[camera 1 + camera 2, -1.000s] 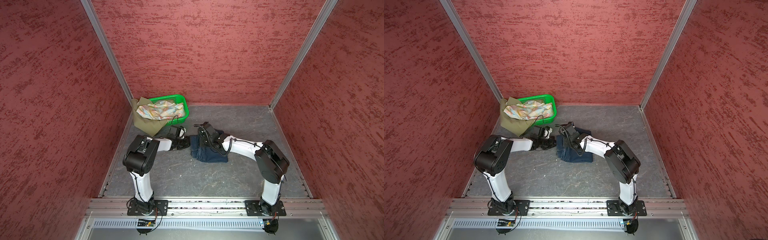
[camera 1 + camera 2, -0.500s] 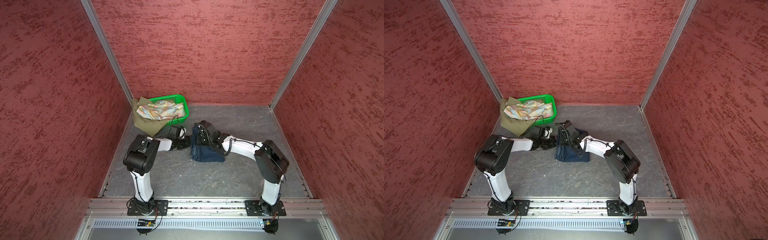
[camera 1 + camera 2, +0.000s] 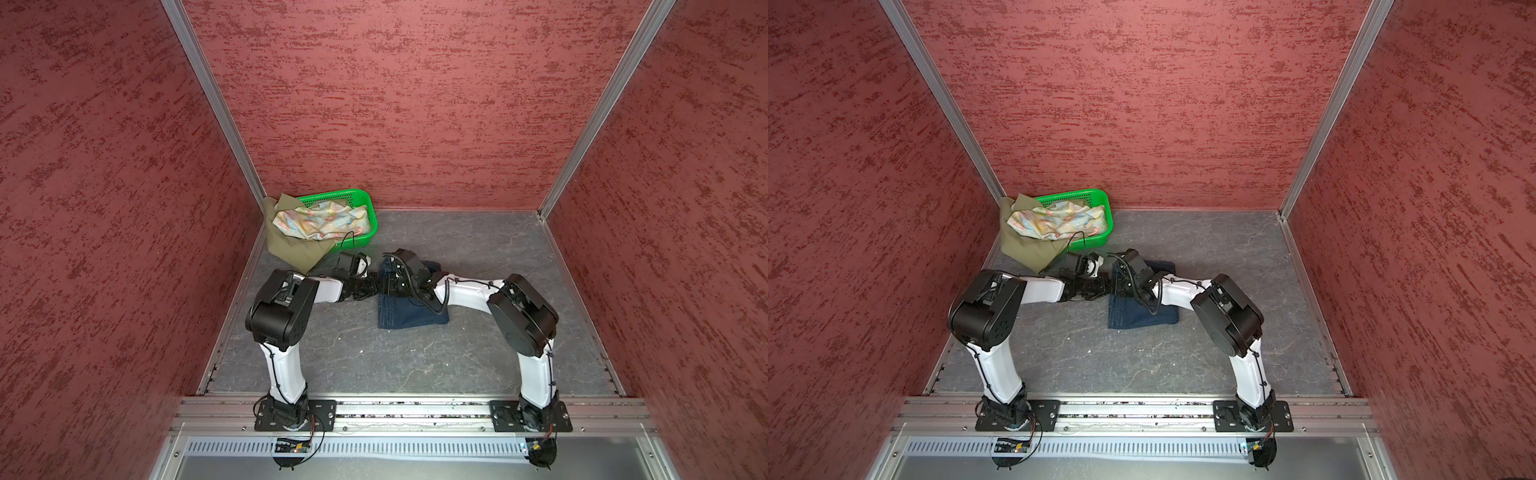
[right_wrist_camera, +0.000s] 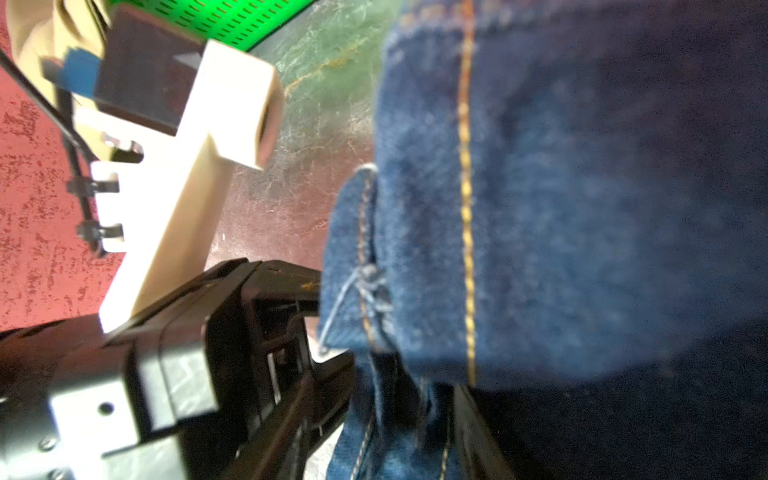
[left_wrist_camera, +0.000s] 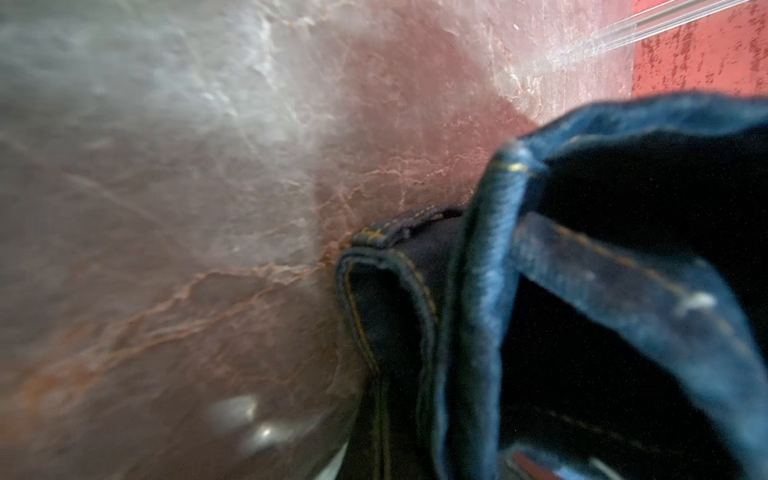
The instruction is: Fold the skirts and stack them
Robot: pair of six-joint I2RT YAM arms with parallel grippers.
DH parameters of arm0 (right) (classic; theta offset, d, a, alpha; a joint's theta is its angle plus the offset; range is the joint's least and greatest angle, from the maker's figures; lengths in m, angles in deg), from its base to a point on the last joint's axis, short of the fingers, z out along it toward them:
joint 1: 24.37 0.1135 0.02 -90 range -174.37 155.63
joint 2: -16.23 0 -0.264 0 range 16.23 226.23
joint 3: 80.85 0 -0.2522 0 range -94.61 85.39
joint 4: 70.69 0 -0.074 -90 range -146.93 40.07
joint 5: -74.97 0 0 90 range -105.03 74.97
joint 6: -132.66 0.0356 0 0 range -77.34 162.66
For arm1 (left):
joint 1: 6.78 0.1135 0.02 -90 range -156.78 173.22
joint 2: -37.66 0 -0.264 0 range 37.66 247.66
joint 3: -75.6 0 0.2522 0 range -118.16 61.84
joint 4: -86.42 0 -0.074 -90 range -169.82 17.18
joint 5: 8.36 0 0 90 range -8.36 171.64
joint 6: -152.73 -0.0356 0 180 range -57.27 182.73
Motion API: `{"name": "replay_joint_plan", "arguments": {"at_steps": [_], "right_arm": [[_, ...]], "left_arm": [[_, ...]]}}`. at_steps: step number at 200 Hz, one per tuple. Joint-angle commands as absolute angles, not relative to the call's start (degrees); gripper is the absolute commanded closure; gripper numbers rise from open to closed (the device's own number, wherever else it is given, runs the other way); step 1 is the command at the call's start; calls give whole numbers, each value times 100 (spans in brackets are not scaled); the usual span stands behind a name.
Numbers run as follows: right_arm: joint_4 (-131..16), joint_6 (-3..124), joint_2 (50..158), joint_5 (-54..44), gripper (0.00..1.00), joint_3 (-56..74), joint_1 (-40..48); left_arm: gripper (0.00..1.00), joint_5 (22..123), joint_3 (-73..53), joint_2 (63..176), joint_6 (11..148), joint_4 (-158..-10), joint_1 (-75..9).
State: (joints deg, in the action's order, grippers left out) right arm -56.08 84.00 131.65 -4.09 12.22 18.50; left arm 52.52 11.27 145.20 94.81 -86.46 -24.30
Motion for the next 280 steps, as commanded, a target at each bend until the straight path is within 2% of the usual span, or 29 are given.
{"name": "replay_joint_plan", "arguments": {"at_steps": [1, 25, 39, 55, 74, 100, 126, 161, 207, 280], "right_arm": [[-5941, 8600, 12967, -280, 36, 1351, 1769], [-6301, 8743, 12847, -211, 29, 1570, 1679], [-6403, 8759, 12735, -179, 26, 1629, 1625], [-6465, 8732, 12540, -176, 24, 1685, 1525], [-6657, 8792, 12202, -87, 22, 1872, 1319], [-7131, 9135, 11648, 214, 21, 2366, 803], [-6877, 9101, 11189, 125, 20, 2693, 239], [-6794, 9022, 10942, 276, 20, 3055, -282], [-7000, 8996, 11156, 525, 19, 3196, -423], [-7587, 9481, 11781, 810, 20, 3299, -425]], "left_arm": [[97, 5405, 1396, 14224, 9551, -8468, -2251], [72, 5626, 1516, 13735, 9543, -8265, -2073], [51, 5785, 1540, 13451, 9521, -8102, -2006], [45, 6003, 1567, 13115, 9512, -7932, -1970], [47, 6147, 1642, 12698, 9451, -7876, -2005], [66, 6364, 1644, 12101, 9076, -7826, -2432], [72, 6543, 1532, 11741, 8511, -7840, -3321], [72, 6508, 1171, 12232, 8155, -7819, -4102], [72, 6291, 597, 13421, 8216, -7914, -4671], [74, 5895, 525, 14063, 8493, -8231, -4688]]}}
